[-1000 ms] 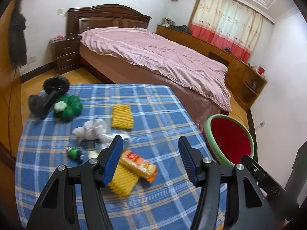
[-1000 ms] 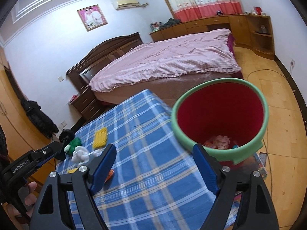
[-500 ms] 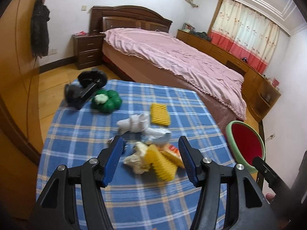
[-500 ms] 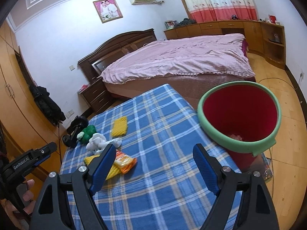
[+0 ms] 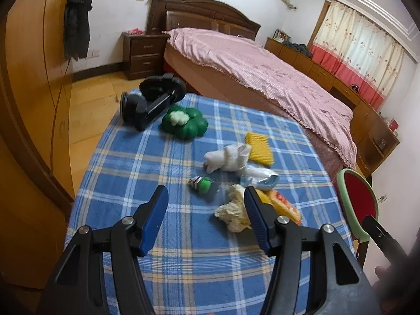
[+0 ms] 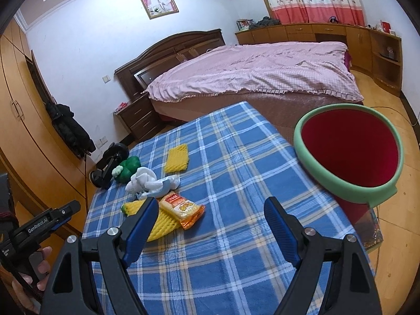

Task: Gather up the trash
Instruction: 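Move both tools back over the table toward the remaining items, then grasp the orange snack bag with the right tool while the left tool grasps the green toy figure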

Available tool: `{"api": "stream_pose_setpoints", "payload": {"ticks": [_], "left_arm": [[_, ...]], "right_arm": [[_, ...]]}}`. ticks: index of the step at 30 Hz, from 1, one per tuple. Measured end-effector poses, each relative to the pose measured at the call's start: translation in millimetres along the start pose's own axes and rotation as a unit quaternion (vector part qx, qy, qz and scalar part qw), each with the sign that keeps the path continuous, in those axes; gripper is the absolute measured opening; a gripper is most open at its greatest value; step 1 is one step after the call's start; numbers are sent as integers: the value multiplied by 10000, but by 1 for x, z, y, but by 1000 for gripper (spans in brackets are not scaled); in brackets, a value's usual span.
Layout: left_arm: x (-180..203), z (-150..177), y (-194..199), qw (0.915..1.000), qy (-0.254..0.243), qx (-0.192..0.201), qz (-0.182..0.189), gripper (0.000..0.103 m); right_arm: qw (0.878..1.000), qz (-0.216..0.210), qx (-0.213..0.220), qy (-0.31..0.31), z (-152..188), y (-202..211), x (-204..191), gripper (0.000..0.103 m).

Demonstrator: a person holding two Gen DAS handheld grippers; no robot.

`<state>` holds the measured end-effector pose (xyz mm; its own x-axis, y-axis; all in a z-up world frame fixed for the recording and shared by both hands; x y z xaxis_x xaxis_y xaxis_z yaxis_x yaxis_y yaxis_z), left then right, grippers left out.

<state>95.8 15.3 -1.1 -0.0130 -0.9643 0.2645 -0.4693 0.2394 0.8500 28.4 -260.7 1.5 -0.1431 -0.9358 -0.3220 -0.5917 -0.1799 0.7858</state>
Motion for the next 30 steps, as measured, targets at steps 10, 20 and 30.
{"api": "stream_pose_setpoints", "payload": {"ticks": [10,20,30], "left_arm": [[-1,-4,-45,9989,-104,-455,87,60],[-4,-20,-90,9968,-87,-789,30,60],[-3,-25,-120,9958,-355,-848,50,52]], "right_arm": [[9996,62,-280,38,-4,-34,-3,84],[9982,97,-563,153,-12,-66,-10,84],[9961,253,-806,255,-17,-94,-23,84]]}}
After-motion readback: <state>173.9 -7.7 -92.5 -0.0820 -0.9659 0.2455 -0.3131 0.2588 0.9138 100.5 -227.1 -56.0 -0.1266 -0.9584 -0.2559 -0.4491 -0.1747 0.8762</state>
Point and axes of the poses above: each gripper's, at about its wrist camera, not at the fingertips, and y roughly against the way its jaws point, x to its right, z to its underside, the point moved 4 cm from there along -y, roughly the way its jaws point, and after that the axes turned 15 degrees about -x, right-handed, at the moved point
